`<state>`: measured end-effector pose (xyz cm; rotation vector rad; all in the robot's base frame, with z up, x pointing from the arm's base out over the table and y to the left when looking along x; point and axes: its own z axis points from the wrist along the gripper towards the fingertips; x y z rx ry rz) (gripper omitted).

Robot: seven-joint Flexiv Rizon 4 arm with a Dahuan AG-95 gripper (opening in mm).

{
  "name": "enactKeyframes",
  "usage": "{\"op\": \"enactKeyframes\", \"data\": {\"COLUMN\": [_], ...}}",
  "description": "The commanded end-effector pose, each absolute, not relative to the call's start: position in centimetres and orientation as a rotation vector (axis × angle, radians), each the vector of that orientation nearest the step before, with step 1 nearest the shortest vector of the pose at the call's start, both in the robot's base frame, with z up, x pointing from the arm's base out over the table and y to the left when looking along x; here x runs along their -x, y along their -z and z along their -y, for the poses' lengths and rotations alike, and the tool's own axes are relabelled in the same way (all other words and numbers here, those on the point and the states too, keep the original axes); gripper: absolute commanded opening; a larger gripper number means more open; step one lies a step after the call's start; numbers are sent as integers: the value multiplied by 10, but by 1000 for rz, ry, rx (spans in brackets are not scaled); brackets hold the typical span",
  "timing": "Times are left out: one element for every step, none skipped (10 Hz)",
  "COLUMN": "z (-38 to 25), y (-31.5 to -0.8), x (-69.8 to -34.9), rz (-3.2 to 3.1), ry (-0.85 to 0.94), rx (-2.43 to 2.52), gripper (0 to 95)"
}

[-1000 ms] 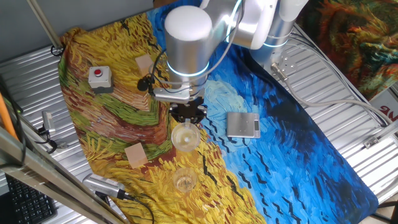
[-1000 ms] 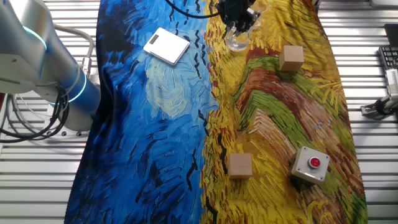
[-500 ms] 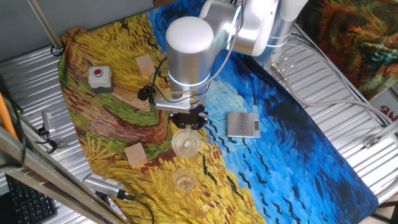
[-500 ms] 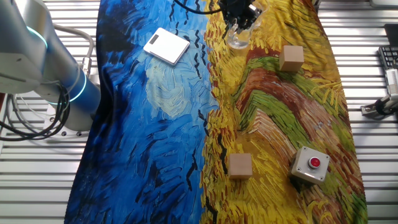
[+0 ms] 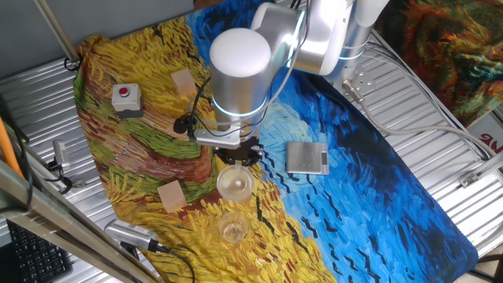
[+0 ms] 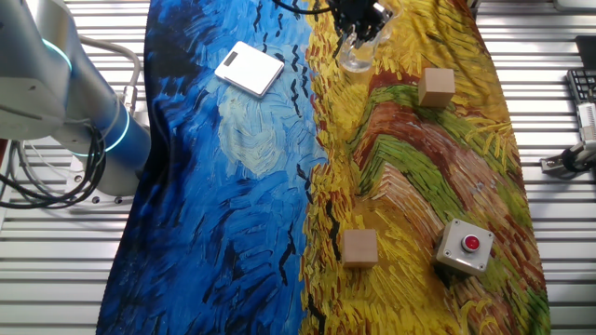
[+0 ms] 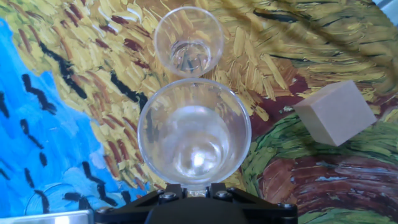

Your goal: Pour the water from one cup into another empty cup

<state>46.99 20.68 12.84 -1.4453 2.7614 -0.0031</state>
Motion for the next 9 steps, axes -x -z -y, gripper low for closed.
{"op": "enactKeyframes", "data": {"z": [-207,-208,-208,-209,-211,-213,-214,-216,-217], "y": [-130,-130,-130,-130,-129,-129,-129,-129,-129], "x": [-470,-471,-471,-472,-472,-473,-473,-474,-474], "rz": [-2772,-2780,-2781,-2787,-2789,-2795,-2799,-2808,-2813], "ry": [12,14,17,24,28,29,33,51,54], "rx": [1445,1449,1452,1456,1457,1458,1460,1466,1468], "gripper": [0,0,0,0,0,0,0,0,0]}}
